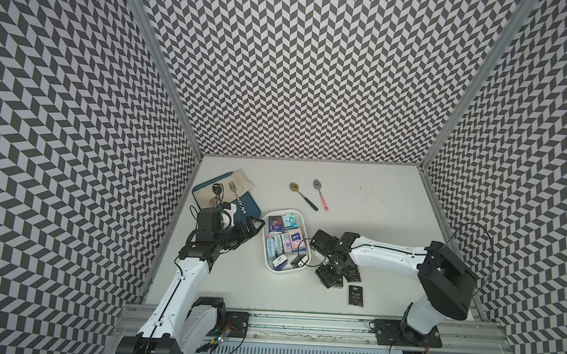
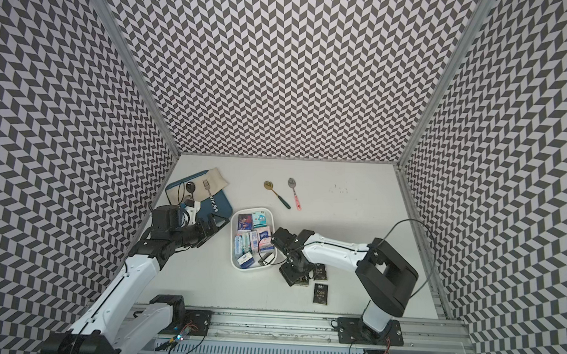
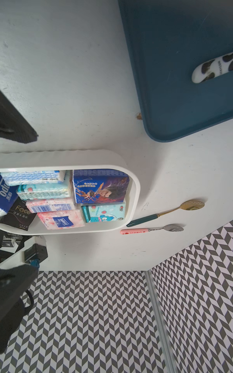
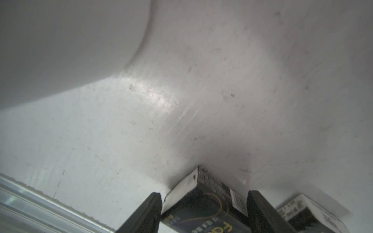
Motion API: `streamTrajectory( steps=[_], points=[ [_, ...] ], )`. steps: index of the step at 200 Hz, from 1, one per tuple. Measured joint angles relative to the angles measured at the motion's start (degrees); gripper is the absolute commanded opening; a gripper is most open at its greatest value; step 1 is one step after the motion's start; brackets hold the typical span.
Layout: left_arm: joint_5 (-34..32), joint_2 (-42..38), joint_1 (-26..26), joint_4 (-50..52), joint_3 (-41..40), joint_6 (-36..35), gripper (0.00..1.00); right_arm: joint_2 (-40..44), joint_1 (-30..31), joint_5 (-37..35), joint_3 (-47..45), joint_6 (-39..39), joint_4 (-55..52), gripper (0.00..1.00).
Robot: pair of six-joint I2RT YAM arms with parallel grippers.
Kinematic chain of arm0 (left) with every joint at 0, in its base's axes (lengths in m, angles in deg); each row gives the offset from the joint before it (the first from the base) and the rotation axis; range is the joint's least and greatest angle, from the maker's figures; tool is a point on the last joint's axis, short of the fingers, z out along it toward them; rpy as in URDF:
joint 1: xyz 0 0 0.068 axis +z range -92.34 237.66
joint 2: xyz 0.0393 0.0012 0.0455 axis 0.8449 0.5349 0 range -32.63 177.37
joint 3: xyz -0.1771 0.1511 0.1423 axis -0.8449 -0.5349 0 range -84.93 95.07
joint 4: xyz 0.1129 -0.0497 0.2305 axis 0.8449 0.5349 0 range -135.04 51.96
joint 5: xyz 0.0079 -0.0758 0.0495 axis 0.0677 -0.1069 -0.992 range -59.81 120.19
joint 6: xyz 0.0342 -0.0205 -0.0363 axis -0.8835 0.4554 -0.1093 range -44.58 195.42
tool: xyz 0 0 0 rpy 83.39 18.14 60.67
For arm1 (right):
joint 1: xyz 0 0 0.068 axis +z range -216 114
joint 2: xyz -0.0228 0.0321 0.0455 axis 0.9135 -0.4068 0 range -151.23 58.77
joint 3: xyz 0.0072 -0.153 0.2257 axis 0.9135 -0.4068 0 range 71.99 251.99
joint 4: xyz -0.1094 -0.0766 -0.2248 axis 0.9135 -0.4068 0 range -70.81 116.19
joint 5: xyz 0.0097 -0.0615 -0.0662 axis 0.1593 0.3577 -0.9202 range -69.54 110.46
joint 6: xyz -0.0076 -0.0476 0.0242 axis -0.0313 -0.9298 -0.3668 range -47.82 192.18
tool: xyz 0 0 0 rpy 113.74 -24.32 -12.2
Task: Put the pocket tissues into the storage box
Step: Pick up the pocket tissues from the center of the board.
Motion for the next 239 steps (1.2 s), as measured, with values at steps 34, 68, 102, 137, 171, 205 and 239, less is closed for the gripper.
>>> streamTrajectory(
  steps=[34, 68, 102, 137, 171, 205, 239],
  points=[
    [0.0, -0.31, 0.0, 0.0, 0.0, 0.0, 1.0, 0.33, -0.55, 2.75, -1.42, 3.91, 0.63, 0.71],
    [0.0, -0.46, 0.0, -0.02, 0.0, 0.02, 1.0, 2.38, -1.33, 5.84, -3.45, 8.24, 1.27, 0.77],
    [0.04, -0.61, 0.0, -0.04, 0.0, 0.02, 1.0, 5.4, -1.44, 8.85, -6.25, 10.93, 1.05, 0.91],
    [0.28, -0.63, 0.0, -0.07, 0.0, 0.04, 1.0, 6.19, 0.09, 8.26, -7.21, 11.91, 0.81, 0.88],
    [0.48, -0.66, 0.0, -0.07, 0.0, 0.11, 1.0, 4.17, 1.38, 4.22, -5.6, 12.83, -0.66, 0.78],
    [0.48, -0.68, 0.02, -0.04, 0.0, 0.24, 1.0, 0.85, 2.51, -0.07, -2.58, 12.9, -1.97, 0.53],
    [0.48, -0.72, 0.04, -0.04, 0.0, 0.24, 1.0, 0.44, 2.97, -2.14, -2.27, 13.07, -2.21, 0.42]
  ],
)
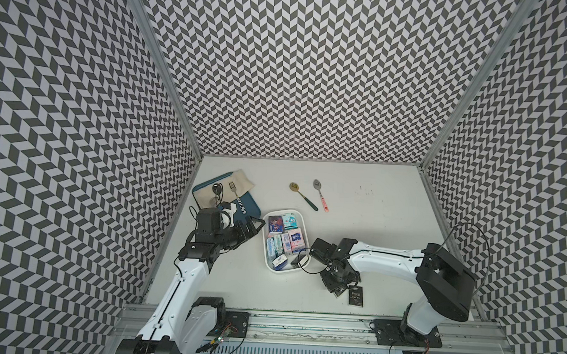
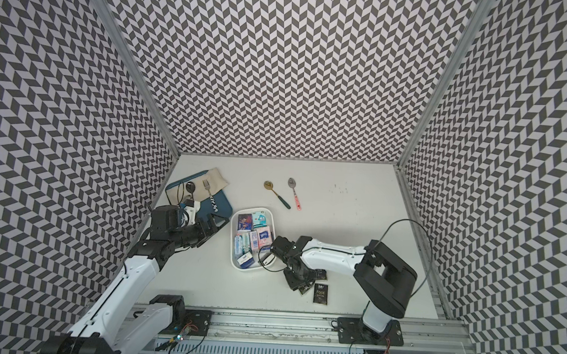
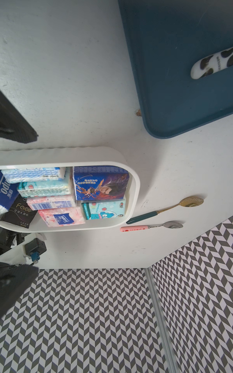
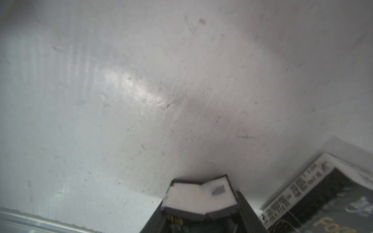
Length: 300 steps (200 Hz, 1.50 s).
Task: Put the pocket tissues into the storage box
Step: Pick up the pocket tissues from the center of the board, then place the pocket tissues in the storage box.
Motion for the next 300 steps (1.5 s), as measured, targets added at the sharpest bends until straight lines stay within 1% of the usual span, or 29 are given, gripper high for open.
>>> streamTrajectory(
  steps=[28, 43, 66, 101, 130, 150, 183, 212, 242, 276, 281, 292, 300],
  points=[
    [0.02, 0.0, 0.13, -0.02, 0.0, 0.02, 1.0, 0.59, 0.02, -0.13, 0.11, 0.7, -0.04, 0.42],
    [0.07, 0.0, 0.24, -0.04, 0.0, 0.04, 1.0, 1.73, 0.02, 0.0, 1.62, 1.27, -0.87, 0.41],
    [0.17, 0.0, 0.24, -0.04, 0.0, 0.0, 1.0, 3.26, 0.02, 0.35, 8.04, 2.01, -1.42, 0.4],
    [0.11, -0.11, 0.24, -0.04, -0.15, -0.44, 1.0, 3.34, 0.02, 0.7, 19.17, 2.47, -0.48, 0.39],
    [-0.24, -0.37, 0.24, -0.07, -1.31, -1.62, 1.0, 3.34, 0.02, 0.68, 23.89, 3.37, 2.19, 0.39],
    [-0.22, -0.35, 0.24, -0.17, -2.69, -1.99, 1.0, 3.34, 0.02, 0.72, 23.39, 4.22, 6.03, 0.39],
    [0.52, 0.37, 0.24, -0.59, -3.98, -1.77, 1.0, 3.3, 0.02, 1.14, 18.29, 6.51, 14.27, 0.39],
    [0.94, 0.76, 0.24, -1.22, -3.98, -1.62, 1.0, 1.4, 0.02, 0.59, 15.96, 8.2, 18.71, 0.39],
    [1.03, 0.81, 0.24, -1.57, -3.98, -1.51, 1.0, -1.36, 0.02, 0.04, 15.58, 8.9, 21.57, 0.4],
    [1.03, 0.9, 0.24, -1.57, -3.98, -1.51, 1.0, -4.15, 0.04, 0.46, 15.58, 9.42, 23.19, 0.46],
    [1.03, 0.9, 0.24, -1.57, -3.98, -1.51, 1.0, -4.39, 0.04, 0.59, 15.58, 9.57, 23.19, 0.48],
    [1.03, 0.9, 0.24, -1.57, -3.98, -1.51, 1.0, -4.59, 0.04, 0.85, 15.56, 10.01, 23.15, 0.59],
    [1.01, 0.9, 0.24, -1.57, -3.98, -1.51, 1.0, -4.57, 0.04, 0.98, 15.54, 10.08, 23.15, 0.63]
  ],
)
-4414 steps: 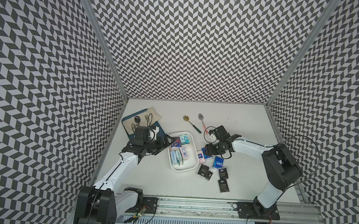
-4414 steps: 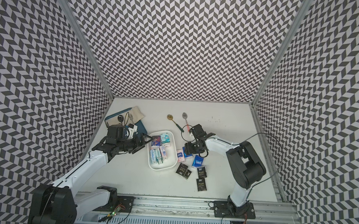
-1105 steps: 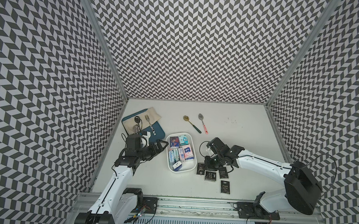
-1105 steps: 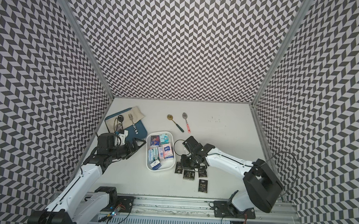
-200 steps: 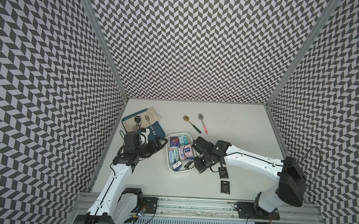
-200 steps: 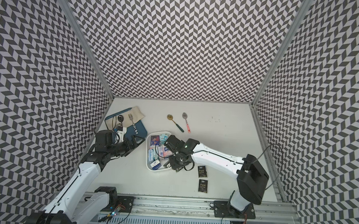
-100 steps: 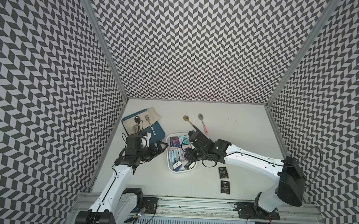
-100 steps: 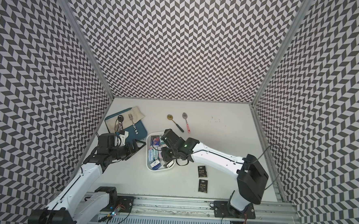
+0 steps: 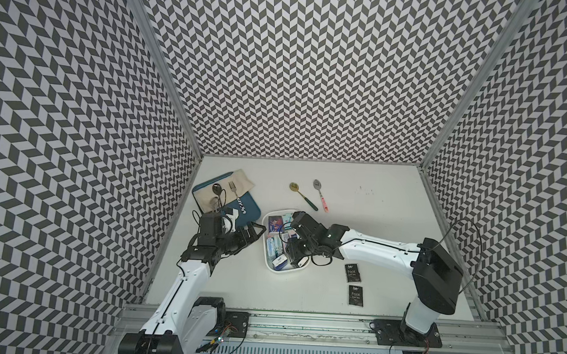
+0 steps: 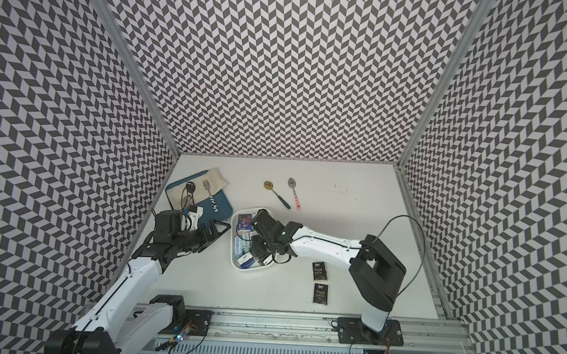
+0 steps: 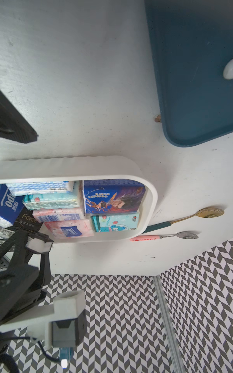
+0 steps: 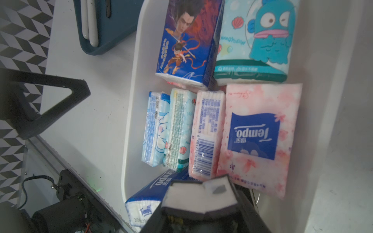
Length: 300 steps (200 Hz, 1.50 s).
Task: Put the pocket tissues into the storage box
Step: Place the pocket tissues in the storage box.
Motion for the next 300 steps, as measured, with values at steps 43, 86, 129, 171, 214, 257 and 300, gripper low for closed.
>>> streamTrajectory(
  steps=[43, 86, 129, 171, 214, 257, 300],
  points=[
    [0.02, 0.04, 0.0, 0.02, 0.02, 0.0, 1.0, 1.49, 0.0, 0.24, 0.0, -0.15, -0.46, 0.7],
    [0.02, 0.48, 0.0, 0.04, 0.31, -0.02, 1.0, 5.79, 0.0, 1.95, 0.04, -1.88, -1.84, 0.42],
    [0.02, 0.76, 0.09, 0.04, 0.46, -0.02, 1.0, 5.11, 0.0, 5.35, 0.04, -2.78, -2.34, 0.21],
    [0.02, 0.76, 0.09, 0.07, 0.46, -0.02, 1.0, -1.49, -0.02, 4.61, 0.7, -2.49, -5.03, 0.17],
    [0.0, 0.74, 0.09, 0.07, 0.46, -0.02, 1.0, -5.14, -0.42, 2.47, 2.8, -2.12, -7.76, 0.18],
    [0.0, 0.74, 0.09, 0.07, 0.46, -0.02, 1.0, -3.52, -0.42, 2.19, 3.87, -2.58, -9.94, 0.28],
    [0.0, 0.74, 0.09, 0.07, 0.61, -0.02, 1.0, 5.9, -0.7, 0.48, 4.09, -2.73, -13.7, 0.54]
  ],
)
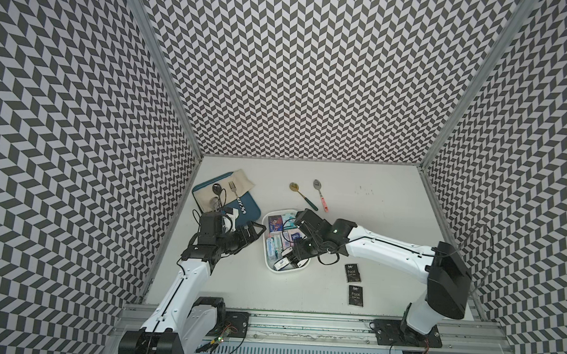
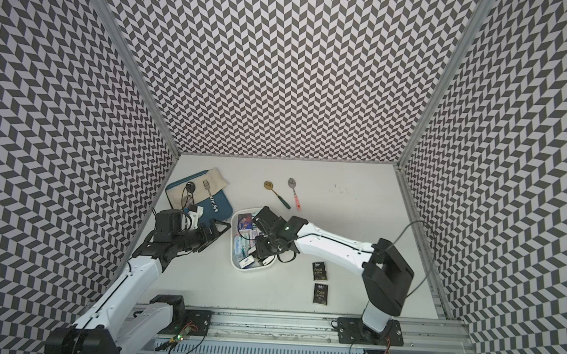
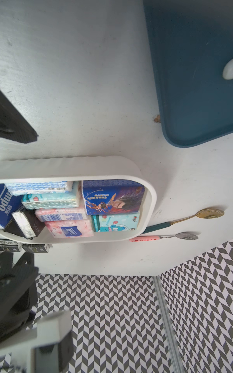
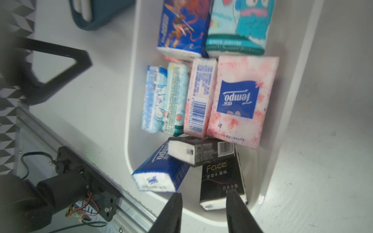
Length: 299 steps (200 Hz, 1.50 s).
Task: Put the pocket tissues into the storage box
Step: Place the pocket tissues in the storage box, then pick up the pocket tissues from the center of the board.
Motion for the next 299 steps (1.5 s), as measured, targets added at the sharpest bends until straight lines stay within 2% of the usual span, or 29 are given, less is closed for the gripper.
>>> streamTrajectory(
  steps=[31, 62, 88, 124, 164, 197, 277, 299],
  points=[
    [0.09, 0.07, 0.0, -0.02, 1.31, 0.0, 1.0, 5.7, -1.66, -2.34, -1.49, 0.24, -3.06, 0.7],
    [0.37, 0.55, 0.0, -0.07, 1.77, 0.0, 1.0, 11.17, -6.27, -4.17, -10.82, 0.81, -5.7, 0.8],
    [0.46, 0.61, 0.0, -0.07, 1.77, 0.0, 1.0, 15.85, -11.93, -4.7, -19.63, 0.83, -8.24, 0.86],
    [0.48, 0.61, 0.0, -0.07, 1.77, 0.0, 1.0, 20.04, -18.8, -4.85, -27.21, -0.37, -9.11, 0.87],
    [0.5, 0.61, 0.0, -0.02, 1.77, -0.04, 1.0, 20.02, -20.46, -3.69, -31.39, -1.79, -7.28, 0.8],
    [0.48, 0.61, 0.0, 0.09, 1.77, -0.22, 1.0, 19.28, -20.68, -2.69, -31.87, -2.23, -5.25, 0.69],
    [0.46, 0.61, 0.0, 0.72, 1.77, -0.2, 1.0, 17.81, -20.72, 2.93, -37.64, -0.42, 3.39, 0.61],
    [0.48, 0.61, 0.0, 0.87, 1.79, -0.2, 1.0, 17.68, -20.72, 3.23, -37.7, -0.02, 4.31, 0.51]
  ],
)
